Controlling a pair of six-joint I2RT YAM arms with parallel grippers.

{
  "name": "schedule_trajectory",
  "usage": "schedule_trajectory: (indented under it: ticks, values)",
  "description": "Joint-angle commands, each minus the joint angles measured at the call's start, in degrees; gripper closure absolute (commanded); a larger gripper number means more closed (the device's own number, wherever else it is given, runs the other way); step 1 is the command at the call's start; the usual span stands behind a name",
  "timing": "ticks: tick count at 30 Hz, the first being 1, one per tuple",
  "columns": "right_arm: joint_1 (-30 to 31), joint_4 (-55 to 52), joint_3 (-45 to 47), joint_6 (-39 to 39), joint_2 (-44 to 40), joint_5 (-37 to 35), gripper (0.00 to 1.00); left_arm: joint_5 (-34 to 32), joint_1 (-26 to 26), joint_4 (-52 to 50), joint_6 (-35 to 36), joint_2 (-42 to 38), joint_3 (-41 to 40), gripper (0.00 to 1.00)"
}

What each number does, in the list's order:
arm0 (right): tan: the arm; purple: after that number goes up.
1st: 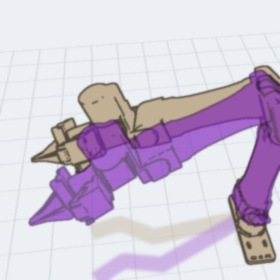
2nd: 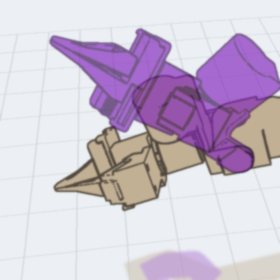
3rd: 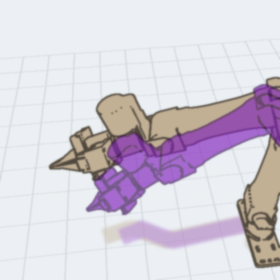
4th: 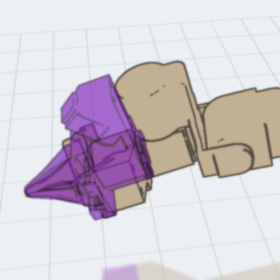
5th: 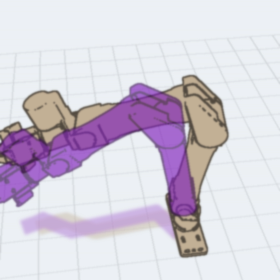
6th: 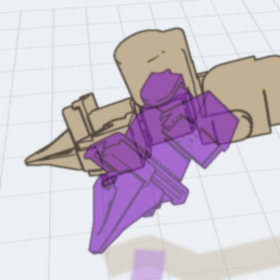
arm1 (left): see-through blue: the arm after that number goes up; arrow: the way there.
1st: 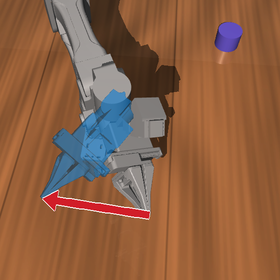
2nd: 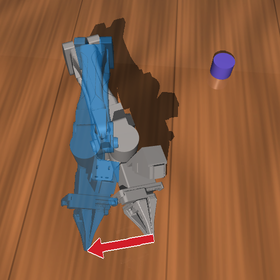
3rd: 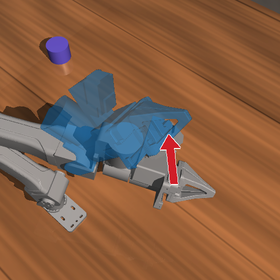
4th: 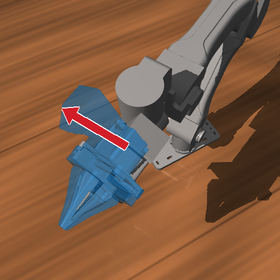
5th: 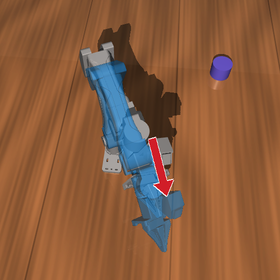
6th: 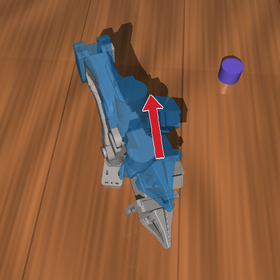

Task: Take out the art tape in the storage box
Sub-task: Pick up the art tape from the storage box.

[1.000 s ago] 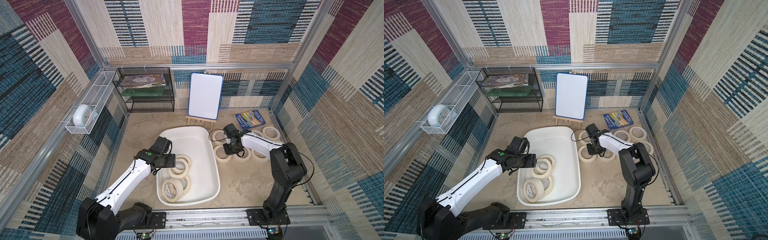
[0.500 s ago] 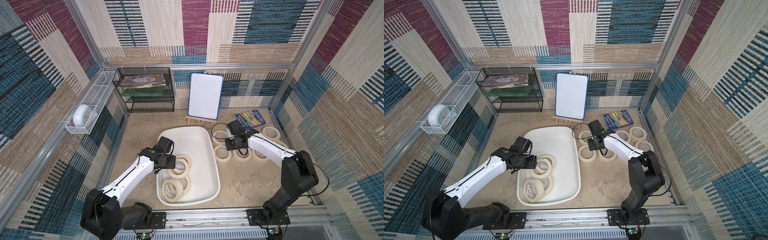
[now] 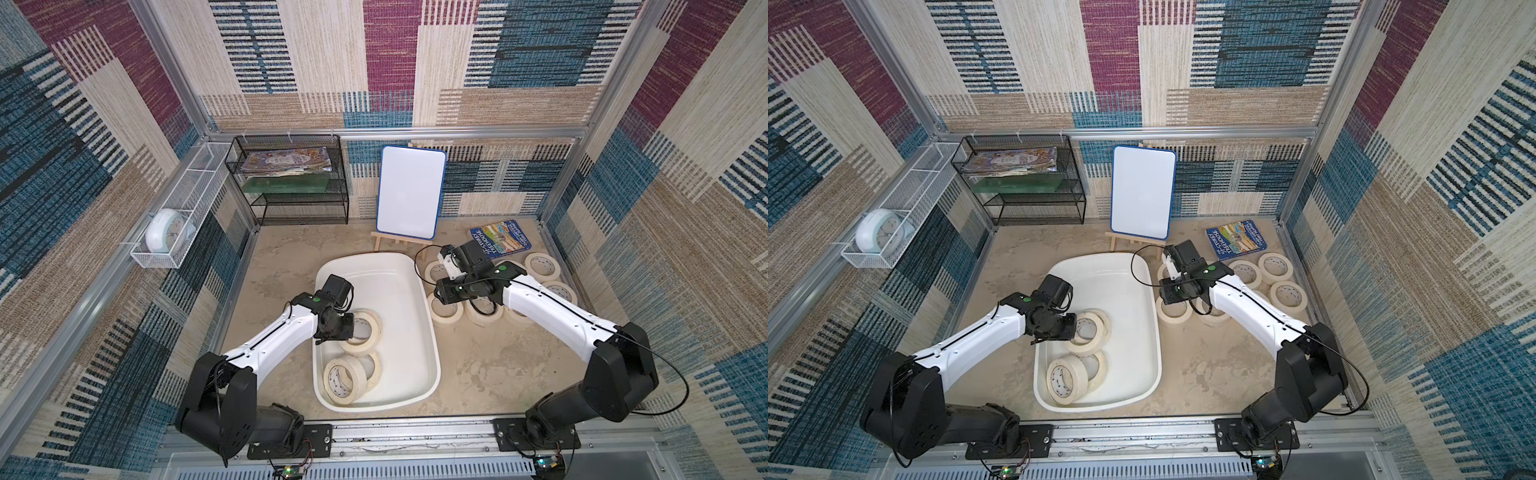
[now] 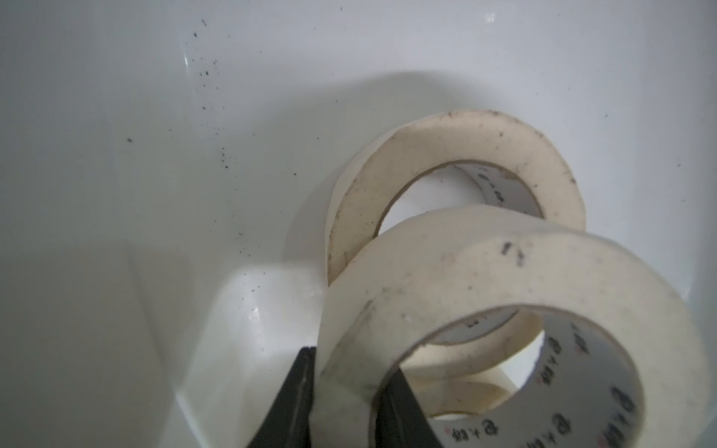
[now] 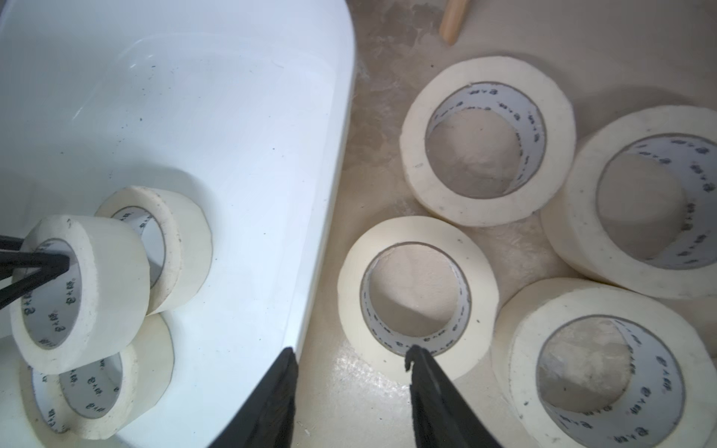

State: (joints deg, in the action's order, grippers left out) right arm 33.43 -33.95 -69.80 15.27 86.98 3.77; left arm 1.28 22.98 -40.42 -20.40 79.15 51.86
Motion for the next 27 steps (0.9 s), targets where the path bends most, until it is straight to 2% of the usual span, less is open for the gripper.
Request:
schedule_trajectory:
  ticks: [1, 6, 11, 16, 20, 23, 24, 27]
  values:
    - [3.03, 3.14, -1.22, 2.20, 0.09, 3.52, 0.49, -0.42, 0.00, 0.31, 1.10, -0.86, 2.37, 0.83]
    - [8.23, 5.92, -6.52, 3.84, 3.91, 4.89, 0.49, -1.12, 0.12, -0.43, 2.20, -0.45, 7.01, 0.90]
    - [12.16, 7.31, -12.63, 3.90, 9.58, 6.04, 0.43, -2.18, 1.98, -1.12, 2.85, 2.02, 11.49, 0.89]
    - [14.20, 8.22, -16.20, 4.07, 14.57, 6.87, 0.39, -2.43, 3.27, -1.40, 3.25, 3.37, 14.29, 0.89]
    - [14.38, 7.94, -17.34, 3.79, 17.45, 6.16, 0.41, -2.75, 3.91, -1.72, 3.04, 2.71, 15.37, 0.89]
    - [14.38, 8.09, -17.47, 3.81, 18.18, 5.85, 0.48, -2.85, 4.08, -1.69, 2.98, 1.82, 15.46, 0.90]
    - [14.38, 8.11, -17.47, 3.80, 18.30, 5.65, 0.54, -2.77, 4.07, -1.69, 2.88, 1.61, 15.50, 0.90]
    - [14.39, 8.03, -17.47, 3.98, 18.32, 4.32, 0.87, -2.94, 4.31, -1.74, 2.74, 1.28, 15.64, 0.87]
